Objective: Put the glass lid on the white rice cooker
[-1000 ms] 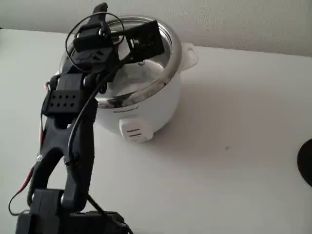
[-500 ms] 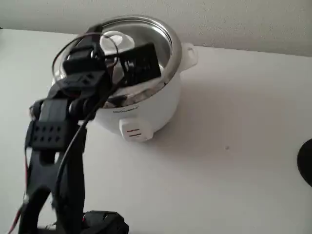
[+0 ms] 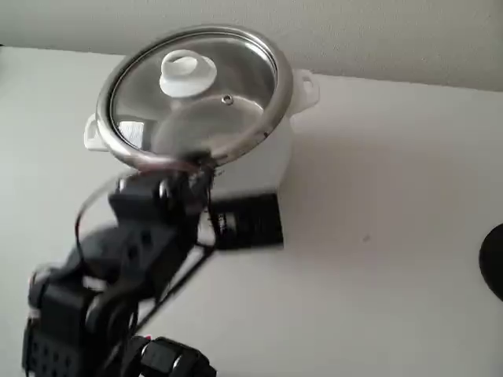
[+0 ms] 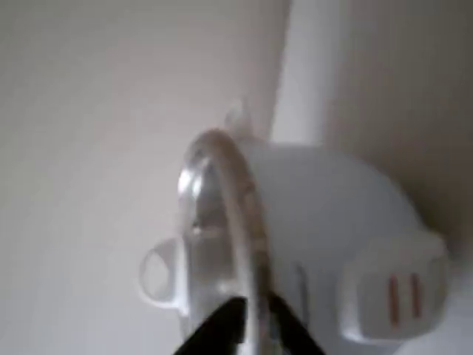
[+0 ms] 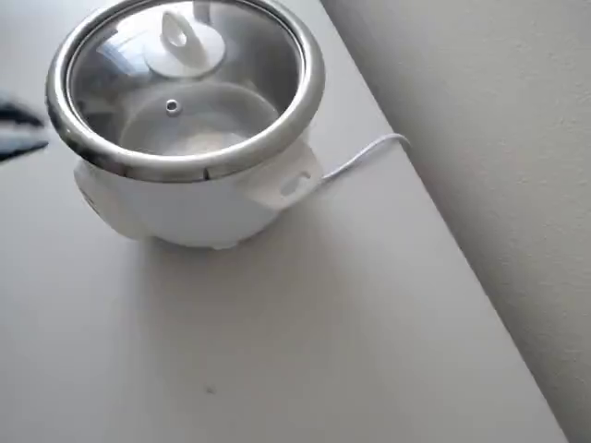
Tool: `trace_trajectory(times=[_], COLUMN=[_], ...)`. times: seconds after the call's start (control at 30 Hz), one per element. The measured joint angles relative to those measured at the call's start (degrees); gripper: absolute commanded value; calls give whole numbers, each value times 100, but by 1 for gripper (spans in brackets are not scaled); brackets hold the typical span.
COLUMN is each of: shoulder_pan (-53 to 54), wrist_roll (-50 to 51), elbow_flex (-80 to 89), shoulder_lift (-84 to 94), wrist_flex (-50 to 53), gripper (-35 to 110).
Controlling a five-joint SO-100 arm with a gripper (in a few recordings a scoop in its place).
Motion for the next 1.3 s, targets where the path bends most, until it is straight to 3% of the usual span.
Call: trace_trajectory(times=[0.17,0.43,1.3], shoulder_pan=[88,246,457], wrist_roll=[-79,-79,-79], elbow_flex=[949,2048,4140], shoulder_lift=[1116,1424,1397], wrist_flex=[606,967,510], gripper=[0,0,0])
